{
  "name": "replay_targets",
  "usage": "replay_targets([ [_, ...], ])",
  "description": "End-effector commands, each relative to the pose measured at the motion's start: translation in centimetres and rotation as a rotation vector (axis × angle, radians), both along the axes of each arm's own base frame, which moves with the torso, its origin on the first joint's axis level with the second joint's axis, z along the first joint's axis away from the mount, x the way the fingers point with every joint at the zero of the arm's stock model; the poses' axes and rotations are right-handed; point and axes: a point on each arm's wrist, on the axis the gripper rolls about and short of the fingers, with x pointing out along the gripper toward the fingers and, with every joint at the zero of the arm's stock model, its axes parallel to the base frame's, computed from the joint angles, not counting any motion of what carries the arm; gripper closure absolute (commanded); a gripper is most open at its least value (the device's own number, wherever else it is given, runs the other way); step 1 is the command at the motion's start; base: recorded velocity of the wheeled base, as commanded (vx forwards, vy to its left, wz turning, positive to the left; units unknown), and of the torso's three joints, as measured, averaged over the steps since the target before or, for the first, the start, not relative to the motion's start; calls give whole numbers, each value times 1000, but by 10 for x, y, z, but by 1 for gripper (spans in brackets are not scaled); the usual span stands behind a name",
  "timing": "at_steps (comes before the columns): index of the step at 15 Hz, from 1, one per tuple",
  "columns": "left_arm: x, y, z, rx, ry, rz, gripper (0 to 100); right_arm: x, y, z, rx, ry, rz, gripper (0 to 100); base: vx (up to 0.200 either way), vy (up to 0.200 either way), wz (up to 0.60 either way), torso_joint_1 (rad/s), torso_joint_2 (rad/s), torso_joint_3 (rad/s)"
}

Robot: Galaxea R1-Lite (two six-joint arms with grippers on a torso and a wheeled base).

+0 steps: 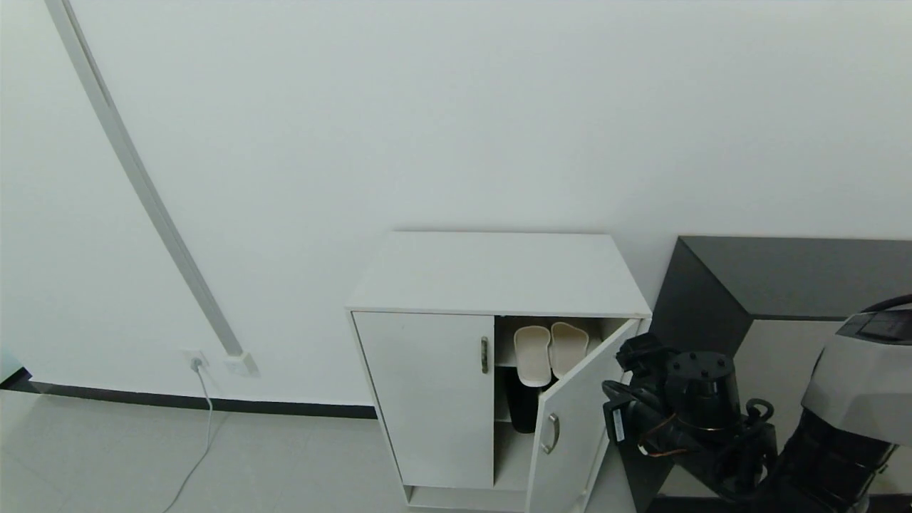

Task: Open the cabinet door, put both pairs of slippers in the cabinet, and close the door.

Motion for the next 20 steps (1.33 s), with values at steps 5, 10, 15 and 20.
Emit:
replay_targets([
  [5,0,0,0,-1,-2,1,100,20,9,-37,-32,61,0,100,0,0,0,0,0,0],
  [10,0,0,0,-1,1,1,100,38,20,-51,-25,51,2,100,0,0,0,0,0,0],
  [15,0,0,0,-1,0,1,100,56,32,-58,-10,23,4,100,0,0,0,0,0,0],
  [20,0,0,0,-1,0,1,100,71,40,-59,-5,12,3,100,0,0,0,0,0,0],
])
